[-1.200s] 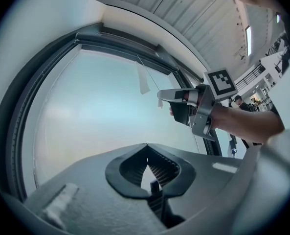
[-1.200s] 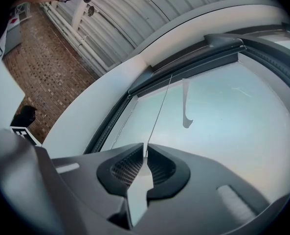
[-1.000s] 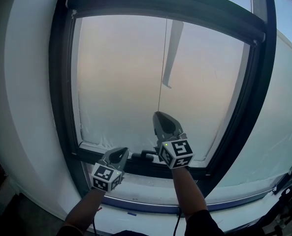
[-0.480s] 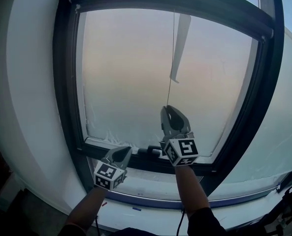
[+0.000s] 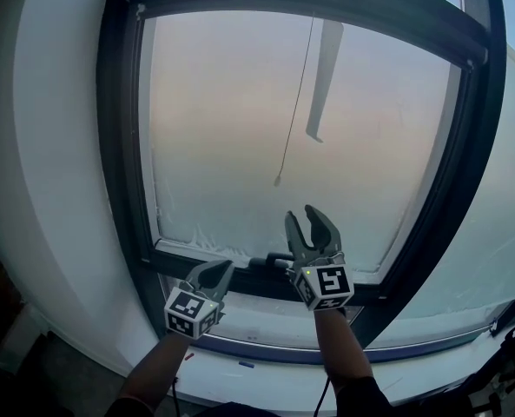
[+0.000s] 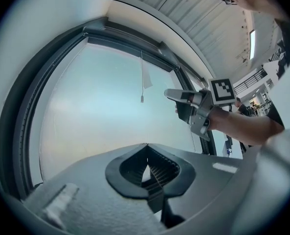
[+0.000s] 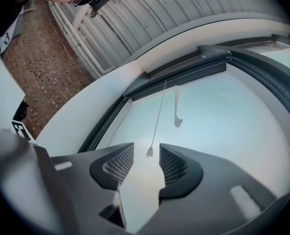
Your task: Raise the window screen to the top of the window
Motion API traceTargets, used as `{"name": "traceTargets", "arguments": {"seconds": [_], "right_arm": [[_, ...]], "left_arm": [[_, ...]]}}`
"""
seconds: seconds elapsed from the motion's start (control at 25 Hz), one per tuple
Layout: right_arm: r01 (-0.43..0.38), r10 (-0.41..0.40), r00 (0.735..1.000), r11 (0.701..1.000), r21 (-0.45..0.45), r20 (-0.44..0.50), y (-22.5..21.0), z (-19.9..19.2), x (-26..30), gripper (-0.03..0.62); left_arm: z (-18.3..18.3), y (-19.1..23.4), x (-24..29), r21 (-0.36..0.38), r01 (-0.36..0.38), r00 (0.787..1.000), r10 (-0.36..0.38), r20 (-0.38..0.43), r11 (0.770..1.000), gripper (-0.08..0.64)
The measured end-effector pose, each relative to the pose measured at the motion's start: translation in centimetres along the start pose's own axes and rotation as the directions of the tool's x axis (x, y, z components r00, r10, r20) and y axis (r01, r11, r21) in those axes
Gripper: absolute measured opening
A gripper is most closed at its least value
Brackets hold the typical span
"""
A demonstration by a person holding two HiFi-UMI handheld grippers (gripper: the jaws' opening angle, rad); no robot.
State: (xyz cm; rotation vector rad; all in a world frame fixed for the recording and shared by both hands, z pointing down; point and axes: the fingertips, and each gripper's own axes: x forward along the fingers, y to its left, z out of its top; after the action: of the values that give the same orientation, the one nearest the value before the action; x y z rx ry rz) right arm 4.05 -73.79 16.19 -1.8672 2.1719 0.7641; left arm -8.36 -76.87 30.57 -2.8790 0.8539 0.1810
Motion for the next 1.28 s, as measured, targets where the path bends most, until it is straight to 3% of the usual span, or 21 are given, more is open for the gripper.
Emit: {"name": "traceTargets", "arguments": {"seconds": [0.16,0.32,0.56,0.8,1.28], "right_arm": [[0.029,-0.030,0.998,1.000,-0.003,-0.055,-0.4,-3.3,-3.5,0.155],[0.128,-0.123,0.988,0.990,0.052,-0.093,-1.7,-5.7,-8.3,0.142],[0.184,-0.169,0.968,0.981,0.068,-0.183,0.5,-7.4,-16.7,0.013],[0.261,-0.229,0.946,0.958,0.117,-0.230,0.9,-8.8,-23.9,0.006],[0.254,-0.207,0.944,0.953,0.163,-0.259,-2.3,-6.9,-33.8,0.006]], "left_arm": [[-0.8,0.1,-1.1,-0.038,0.006,0.999,-0.005,0.034,0.999,0.005],[-2.5,0.7,-2.6,-0.074,-0.001,1.000,0.003,0.029,0.997,0.005],[-5.2,-1.0,-5.4,-0.086,0.022,0.999,-0.019,0.035,0.996,0.005],[-7.0,-3.2,-7.4,-0.167,0.040,0.999,-0.036,0.026,0.985,0.005],[-5.1,-10.1,-10.9,-0.165,-0.032,0.997,0.043,0.062,0.986,0.004]]}}
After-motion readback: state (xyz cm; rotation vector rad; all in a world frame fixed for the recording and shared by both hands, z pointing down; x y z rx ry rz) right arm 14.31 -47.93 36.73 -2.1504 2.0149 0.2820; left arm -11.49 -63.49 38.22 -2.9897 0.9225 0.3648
